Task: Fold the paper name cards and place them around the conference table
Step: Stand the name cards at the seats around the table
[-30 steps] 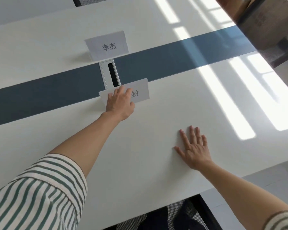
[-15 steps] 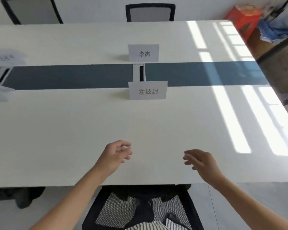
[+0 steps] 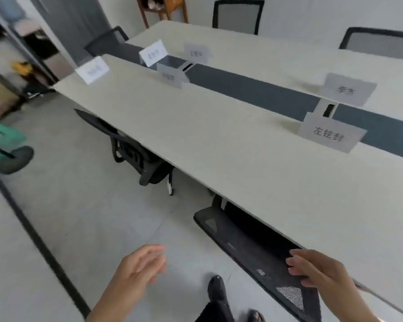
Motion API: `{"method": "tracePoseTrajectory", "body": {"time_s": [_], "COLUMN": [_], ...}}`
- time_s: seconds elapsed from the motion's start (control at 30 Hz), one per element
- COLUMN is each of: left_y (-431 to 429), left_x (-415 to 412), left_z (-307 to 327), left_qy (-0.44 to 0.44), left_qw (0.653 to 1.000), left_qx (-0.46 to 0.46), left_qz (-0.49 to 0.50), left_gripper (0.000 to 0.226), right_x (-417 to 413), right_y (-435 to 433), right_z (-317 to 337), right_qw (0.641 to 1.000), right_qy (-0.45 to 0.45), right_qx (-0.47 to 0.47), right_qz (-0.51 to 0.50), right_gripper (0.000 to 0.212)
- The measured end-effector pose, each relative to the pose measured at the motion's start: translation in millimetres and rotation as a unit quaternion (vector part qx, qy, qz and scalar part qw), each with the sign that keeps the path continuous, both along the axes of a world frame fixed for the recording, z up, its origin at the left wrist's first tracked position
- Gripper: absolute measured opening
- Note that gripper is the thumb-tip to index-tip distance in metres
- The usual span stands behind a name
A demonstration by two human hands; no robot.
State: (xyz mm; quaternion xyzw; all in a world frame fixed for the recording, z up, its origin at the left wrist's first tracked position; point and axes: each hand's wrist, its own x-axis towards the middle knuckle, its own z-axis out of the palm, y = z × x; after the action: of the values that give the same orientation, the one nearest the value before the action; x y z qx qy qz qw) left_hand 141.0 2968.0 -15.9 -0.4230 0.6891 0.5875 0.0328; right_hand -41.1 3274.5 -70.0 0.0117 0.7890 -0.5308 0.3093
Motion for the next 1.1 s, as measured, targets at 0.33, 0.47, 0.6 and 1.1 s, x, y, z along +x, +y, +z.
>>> {"method": "tracePoseTrajectory", "body": {"time_s": [0.33, 0.47, 0.6, 1.1], "left_y": [-60.6, -113.8, -173.7, -438.2], "left_x": [182.4, 259.0, 313.0, 314.8], "left_z": [21.7, 19.7, 19.0, 9.6], "left_qy": [0.049, 0.035, 0.036, 0.067], "left_qw": [0.964, 0.945, 0.918, 0.889], "left_qx": [-0.031, -0.045, -0.064, -0.049], "left_qz": [0.259, 0.322, 0.389, 0.449], "left_gripper": [0.016, 0.017, 0.018, 0.019], "right_x": [62.3, 106.1, 143.0, 138.1], "right_y": [-189.1, -279.3, -359.8, -663.6], "right_z": [43.8, 43.9, 43.8, 29.4], "right_qw": [0.965, 0.949, 0.941, 0.924], "right_qy": [0.077, 0.087, 0.084, 0.071], "right_qx": [-0.028, -0.044, -0.071, -0.098], "right_qz": [0.249, 0.299, 0.320, 0.364], "right_gripper": [0.013, 0.015, 0.016, 0.018]}}
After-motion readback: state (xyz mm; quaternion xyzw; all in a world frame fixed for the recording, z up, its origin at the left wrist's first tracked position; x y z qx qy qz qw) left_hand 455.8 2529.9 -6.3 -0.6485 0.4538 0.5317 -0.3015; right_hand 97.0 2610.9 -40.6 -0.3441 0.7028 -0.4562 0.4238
